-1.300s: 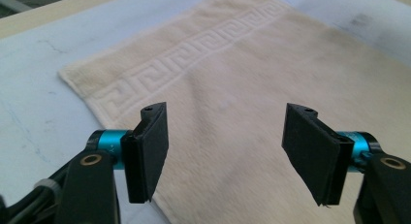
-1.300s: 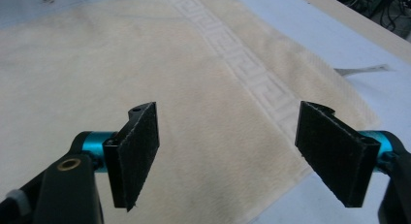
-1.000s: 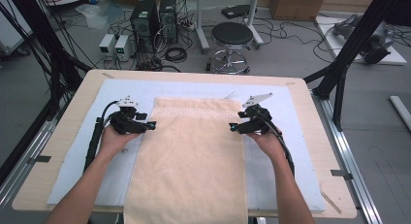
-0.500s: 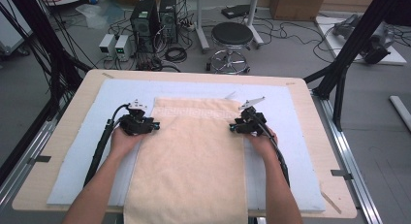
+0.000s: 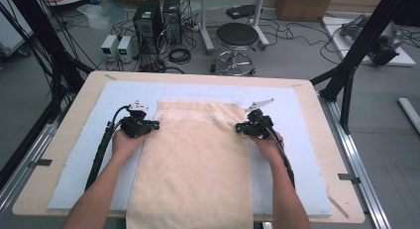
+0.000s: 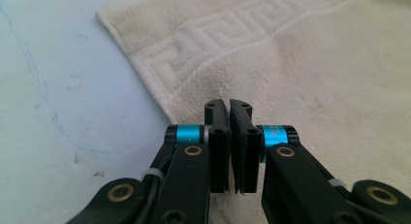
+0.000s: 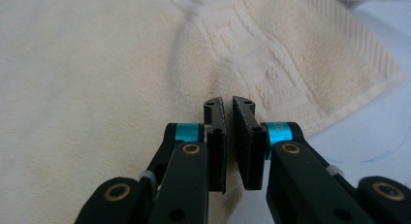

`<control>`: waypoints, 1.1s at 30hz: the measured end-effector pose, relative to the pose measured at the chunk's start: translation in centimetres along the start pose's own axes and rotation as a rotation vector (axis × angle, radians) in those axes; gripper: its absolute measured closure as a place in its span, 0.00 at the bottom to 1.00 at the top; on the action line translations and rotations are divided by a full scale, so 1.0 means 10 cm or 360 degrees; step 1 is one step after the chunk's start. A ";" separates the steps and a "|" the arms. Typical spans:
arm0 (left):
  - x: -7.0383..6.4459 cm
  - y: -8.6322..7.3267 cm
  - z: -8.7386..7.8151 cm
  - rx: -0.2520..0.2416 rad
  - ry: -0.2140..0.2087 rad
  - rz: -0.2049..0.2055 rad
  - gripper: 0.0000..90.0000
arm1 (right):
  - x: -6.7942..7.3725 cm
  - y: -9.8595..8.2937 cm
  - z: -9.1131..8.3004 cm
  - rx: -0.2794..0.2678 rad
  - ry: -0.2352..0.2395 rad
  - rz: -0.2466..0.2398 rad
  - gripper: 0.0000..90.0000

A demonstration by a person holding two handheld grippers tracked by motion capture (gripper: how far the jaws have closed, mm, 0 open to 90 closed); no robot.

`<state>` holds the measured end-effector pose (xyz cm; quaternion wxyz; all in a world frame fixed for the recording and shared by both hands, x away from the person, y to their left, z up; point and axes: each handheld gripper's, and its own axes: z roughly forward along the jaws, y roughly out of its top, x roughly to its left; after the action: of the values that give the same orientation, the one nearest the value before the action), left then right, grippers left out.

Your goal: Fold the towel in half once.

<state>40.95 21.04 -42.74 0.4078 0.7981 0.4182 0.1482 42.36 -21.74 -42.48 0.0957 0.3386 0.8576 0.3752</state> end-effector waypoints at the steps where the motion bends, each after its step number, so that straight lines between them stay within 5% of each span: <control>1: 0.00 0.02 -0.05 -0.0030 -0.0017 0.0000 0.96 | 0.01 0.01 -0.04 -0.0019 -0.0001 -0.0008 0.94; 8: -0.03 0.11 -0.43 -0.0201 -0.0090 0.0015 0.96 | 0.11 0.18 -0.42 -0.0138 0.0031 -0.0142 0.94; 13: -0.15 0.10 -0.84 -0.0305 -0.0144 0.0153 0.96 | 0.33 0.27 -0.77 -0.0218 0.0090 -0.0258 0.94; 15: -0.24 0.03 -0.99 -0.0329 -0.0183 0.0196 0.96 | 0.49 0.23 -0.90 -0.0201 0.0083 -0.0370 0.94; 19: -0.47 -0.27 -1.18 -0.0279 -0.0225 0.0305 0.96 | 0.77 0.04 -1.09 -0.0195 0.0134 -0.0445 0.94; 22: -0.60 -0.56 -1.24 -0.0243 -0.0269 0.0288 0.96 | 0.98 -0.20 -1.11 -0.0181 0.0189 -0.0468 0.93; 26: -0.70 -0.86 -1.23 -0.0094 -0.0333 0.0312 0.95 | 1.17 -0.53 -1.03 -0.0132 0.0277 -0.0429 0.90; 29: -0.73 -0.94 -1.25 -0.0027 -0.0412 0.0334 0.84 | 1.23 -0.66 -0.97 -0.0069 0.0329 -0.0412 0.76; 33: -0.68 -0.85 -1.30 -0.0051 -0.0371 0.0346 0.72 | 1.17 -0.63 -1.03 -0.0115 0.0283 -0.0385 0.67</control>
<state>24.66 25.27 -40.48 0.4477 0.8438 0.2768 0.1044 26.02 -23.16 -38.68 0.0759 0.1946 0.8831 0.4200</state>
